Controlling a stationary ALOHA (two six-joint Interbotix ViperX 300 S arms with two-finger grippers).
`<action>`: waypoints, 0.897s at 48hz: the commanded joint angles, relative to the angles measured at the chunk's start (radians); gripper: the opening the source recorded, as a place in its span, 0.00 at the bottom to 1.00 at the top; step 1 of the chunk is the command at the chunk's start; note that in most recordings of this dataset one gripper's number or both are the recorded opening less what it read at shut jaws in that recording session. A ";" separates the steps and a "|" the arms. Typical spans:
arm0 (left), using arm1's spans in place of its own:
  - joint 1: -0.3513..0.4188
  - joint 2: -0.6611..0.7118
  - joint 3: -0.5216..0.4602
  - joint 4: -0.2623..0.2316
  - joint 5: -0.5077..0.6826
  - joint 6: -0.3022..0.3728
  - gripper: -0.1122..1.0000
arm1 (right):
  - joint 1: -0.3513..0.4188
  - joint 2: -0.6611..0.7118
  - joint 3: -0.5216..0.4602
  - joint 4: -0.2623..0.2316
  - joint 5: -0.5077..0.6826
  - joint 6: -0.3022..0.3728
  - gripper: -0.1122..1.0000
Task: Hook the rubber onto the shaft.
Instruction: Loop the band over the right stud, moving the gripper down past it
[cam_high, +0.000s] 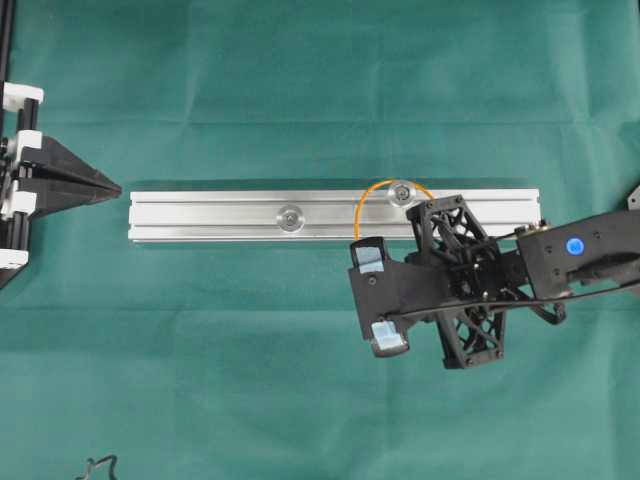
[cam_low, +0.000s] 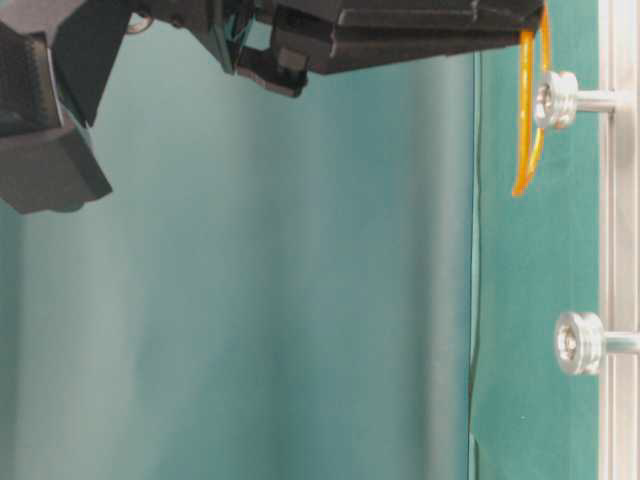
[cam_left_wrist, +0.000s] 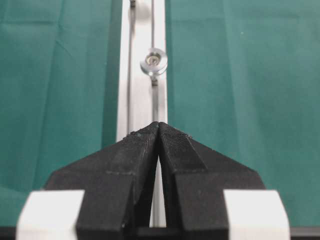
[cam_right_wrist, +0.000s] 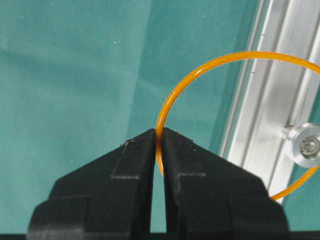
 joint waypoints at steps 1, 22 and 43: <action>-0.003 0.006 -0.032 0.002 -0.006 0.000 0.10 | 0.018 -0.012 -0.011 0.002 -0.006 0.009 0.16; -0.006 0.008 -0.035 0.003 -0.006 0.000 0.10 | 0.058 -0.005 -0.018 0.031 -0.005 0.015 0.16; -0.009 0.008 -0.035 0.003 -0.006 0.000 0.10 | 0.067 -0.005 -0.018 0.037 -0.003 0.015 0.16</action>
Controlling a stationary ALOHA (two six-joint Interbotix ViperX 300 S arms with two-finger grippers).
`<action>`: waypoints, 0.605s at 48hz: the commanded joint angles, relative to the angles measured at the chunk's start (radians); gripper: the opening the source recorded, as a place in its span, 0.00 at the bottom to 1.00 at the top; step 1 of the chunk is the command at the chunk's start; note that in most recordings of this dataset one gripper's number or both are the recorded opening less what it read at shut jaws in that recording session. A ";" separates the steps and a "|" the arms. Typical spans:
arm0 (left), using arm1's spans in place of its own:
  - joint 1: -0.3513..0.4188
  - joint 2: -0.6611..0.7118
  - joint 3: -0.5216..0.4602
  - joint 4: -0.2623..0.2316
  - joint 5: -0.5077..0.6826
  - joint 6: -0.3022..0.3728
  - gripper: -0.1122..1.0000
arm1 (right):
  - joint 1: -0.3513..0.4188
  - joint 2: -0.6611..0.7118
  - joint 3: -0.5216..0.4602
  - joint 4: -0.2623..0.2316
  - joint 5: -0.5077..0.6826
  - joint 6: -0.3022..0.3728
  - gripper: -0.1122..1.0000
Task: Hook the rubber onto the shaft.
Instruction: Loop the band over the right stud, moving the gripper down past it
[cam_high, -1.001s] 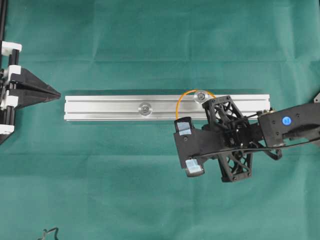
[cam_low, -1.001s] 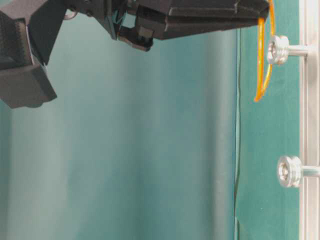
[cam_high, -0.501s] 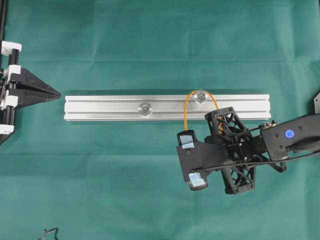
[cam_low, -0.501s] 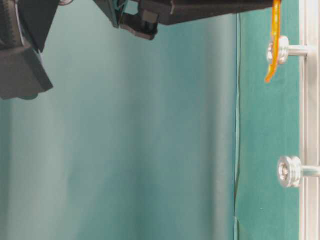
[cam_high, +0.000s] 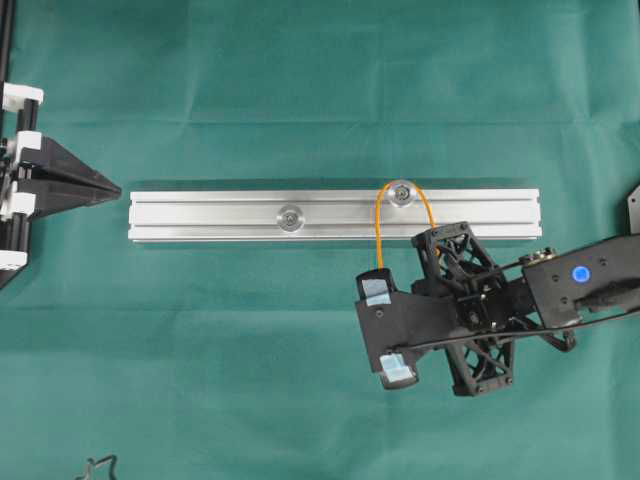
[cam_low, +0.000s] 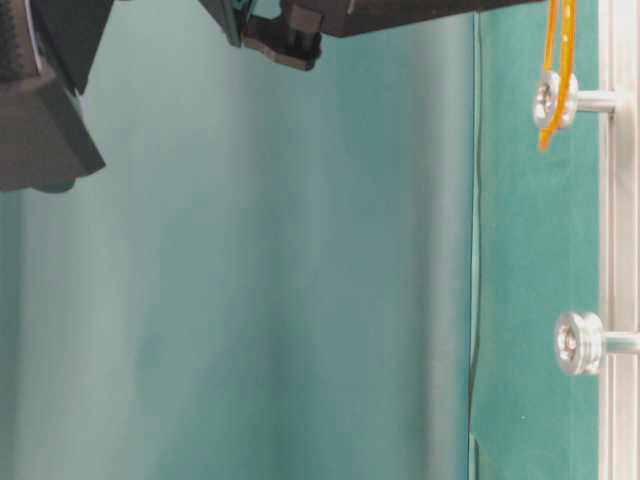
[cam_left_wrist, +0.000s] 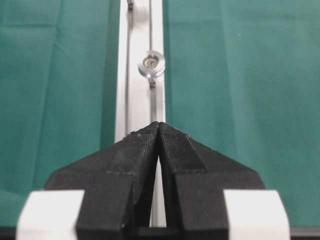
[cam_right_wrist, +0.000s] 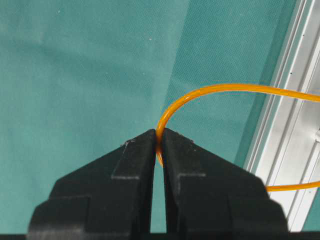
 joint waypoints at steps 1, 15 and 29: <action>-0.003 0.008 -0.032 0.003 -0.006 0.000 0.10 | 0.011 -0.012 -0.018 0.005 -0.005 0.002 0.16; -0.003 0.008 -0.031 0.002 -0.006 0.000 0.10 | 0.011 -0.012 -0.018 0.005 -0.006 0.003 0.16; -0.003 0.008 -0.035 0.002 -0.006 0.000 0.10 | 0.011 0.002 -0.031 0.003 -0.008 0.095 0.16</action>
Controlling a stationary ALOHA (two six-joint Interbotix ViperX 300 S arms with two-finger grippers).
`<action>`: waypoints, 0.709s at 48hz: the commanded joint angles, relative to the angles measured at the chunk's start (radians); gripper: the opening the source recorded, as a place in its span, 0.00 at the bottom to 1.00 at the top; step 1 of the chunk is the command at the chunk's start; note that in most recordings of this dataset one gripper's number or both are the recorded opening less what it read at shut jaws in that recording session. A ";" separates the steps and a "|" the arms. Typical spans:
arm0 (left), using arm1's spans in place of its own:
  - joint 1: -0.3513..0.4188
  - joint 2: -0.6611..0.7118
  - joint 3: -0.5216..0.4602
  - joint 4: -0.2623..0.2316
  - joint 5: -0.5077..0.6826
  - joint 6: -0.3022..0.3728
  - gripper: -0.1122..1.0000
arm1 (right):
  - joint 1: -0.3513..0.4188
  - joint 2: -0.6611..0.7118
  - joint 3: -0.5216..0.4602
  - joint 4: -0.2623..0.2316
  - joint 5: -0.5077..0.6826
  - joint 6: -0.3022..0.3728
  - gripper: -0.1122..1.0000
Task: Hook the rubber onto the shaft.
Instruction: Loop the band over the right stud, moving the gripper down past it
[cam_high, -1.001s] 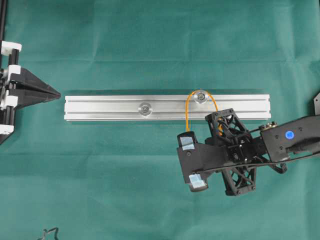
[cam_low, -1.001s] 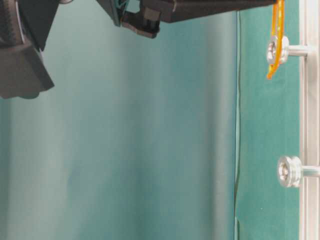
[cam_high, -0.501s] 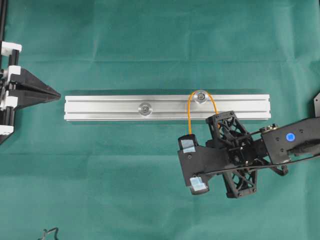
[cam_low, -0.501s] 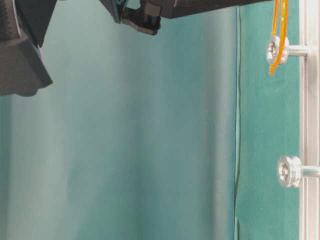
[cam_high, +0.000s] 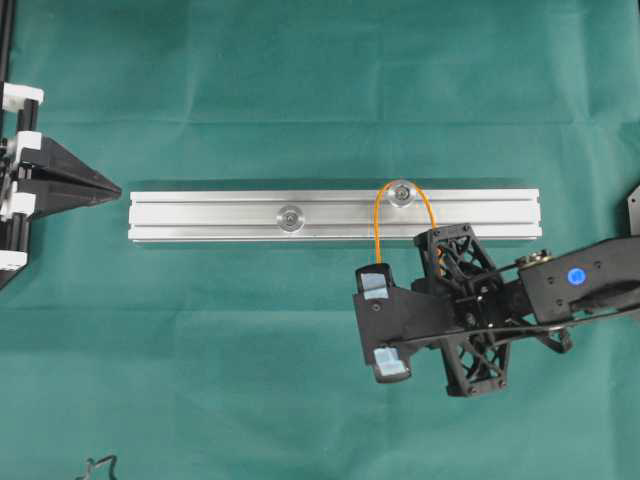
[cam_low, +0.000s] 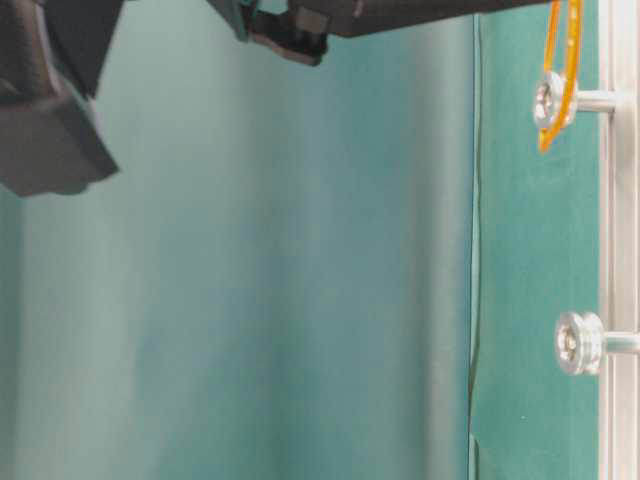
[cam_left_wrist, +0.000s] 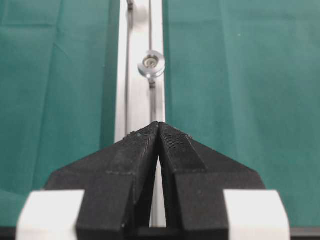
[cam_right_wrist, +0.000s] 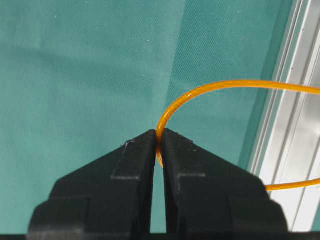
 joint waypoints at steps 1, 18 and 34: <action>-0.003 0.008 -0.034 0.003 -0.006 0.000 0.10 | 0.011 -0.011 -0.031 0.002 -0.005 0.028 0.16; -0.003 0.008 -0.040 0.003 -0.006 0.000 0.10 | 0.009 0.008 -0.055 0.002 -0.006 0.225 0.16; -0.003 0.008 -0.041 0.002 -0.006 0.000 0.10 | 0.008 0.014 -0.066 0.002 -0.006 0.499 0.16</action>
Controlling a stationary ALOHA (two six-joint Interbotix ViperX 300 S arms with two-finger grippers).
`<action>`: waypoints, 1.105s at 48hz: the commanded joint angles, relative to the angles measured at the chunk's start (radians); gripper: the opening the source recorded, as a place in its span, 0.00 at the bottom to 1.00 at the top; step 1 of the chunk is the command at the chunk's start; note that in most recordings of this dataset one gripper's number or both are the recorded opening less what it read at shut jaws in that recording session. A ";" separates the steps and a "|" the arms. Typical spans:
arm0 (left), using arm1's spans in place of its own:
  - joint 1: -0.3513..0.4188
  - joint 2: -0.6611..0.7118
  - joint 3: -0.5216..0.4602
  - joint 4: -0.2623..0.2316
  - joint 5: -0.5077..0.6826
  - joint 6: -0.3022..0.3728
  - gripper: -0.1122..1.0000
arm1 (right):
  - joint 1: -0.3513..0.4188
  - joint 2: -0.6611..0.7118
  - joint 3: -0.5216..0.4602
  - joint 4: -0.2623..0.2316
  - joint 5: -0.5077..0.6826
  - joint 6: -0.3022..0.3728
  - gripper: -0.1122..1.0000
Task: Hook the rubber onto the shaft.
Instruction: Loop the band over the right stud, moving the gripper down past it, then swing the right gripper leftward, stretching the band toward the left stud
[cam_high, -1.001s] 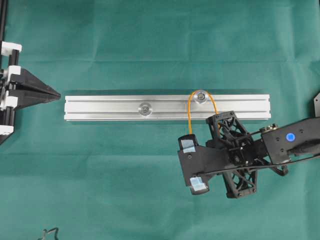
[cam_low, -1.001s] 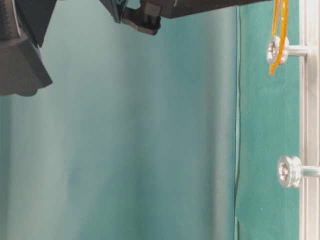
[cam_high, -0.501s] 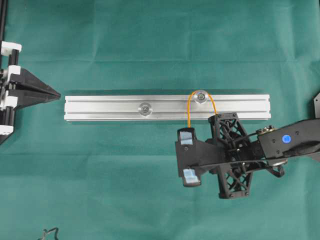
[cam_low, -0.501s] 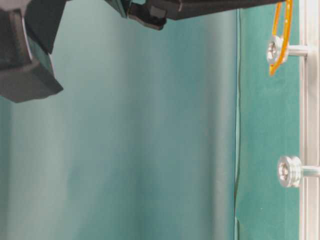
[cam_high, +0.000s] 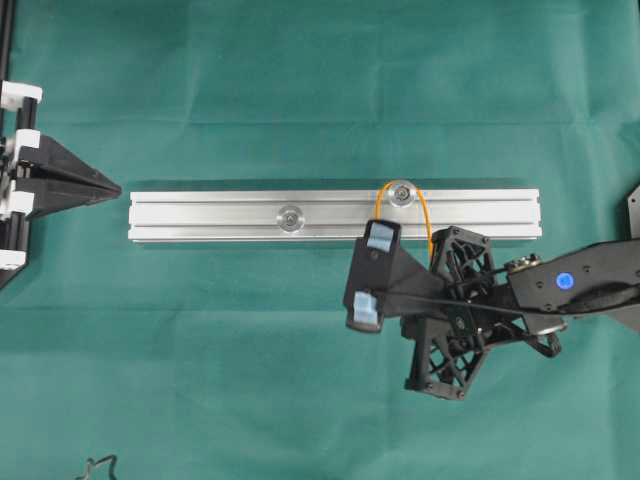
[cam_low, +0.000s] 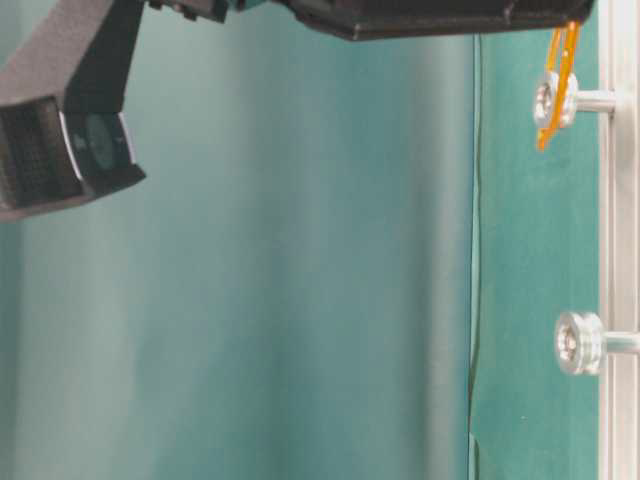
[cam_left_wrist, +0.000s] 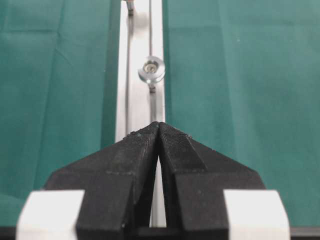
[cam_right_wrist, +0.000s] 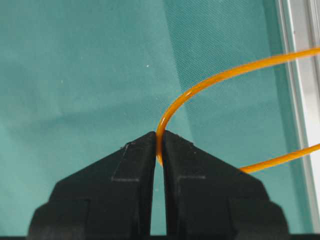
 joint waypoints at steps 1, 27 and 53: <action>-0.003 0.008 -0.032 0.002 -0.006 0.000 0.10 | 0.006 -0.012 -0.032 0.002 -0.006 0.063 0.16; -0.003 0.008 -0.038 0.003 -0.006 0.002 0.10 | -0.003 -0.011 -0.032 0.002 -0.002 0.526 0.16; -0.003 0.006 -0.043 0.002 -0.006 0.002 0.10 | -0.020 0.008 -0.061 -0.003 -0.006 0.578 0.16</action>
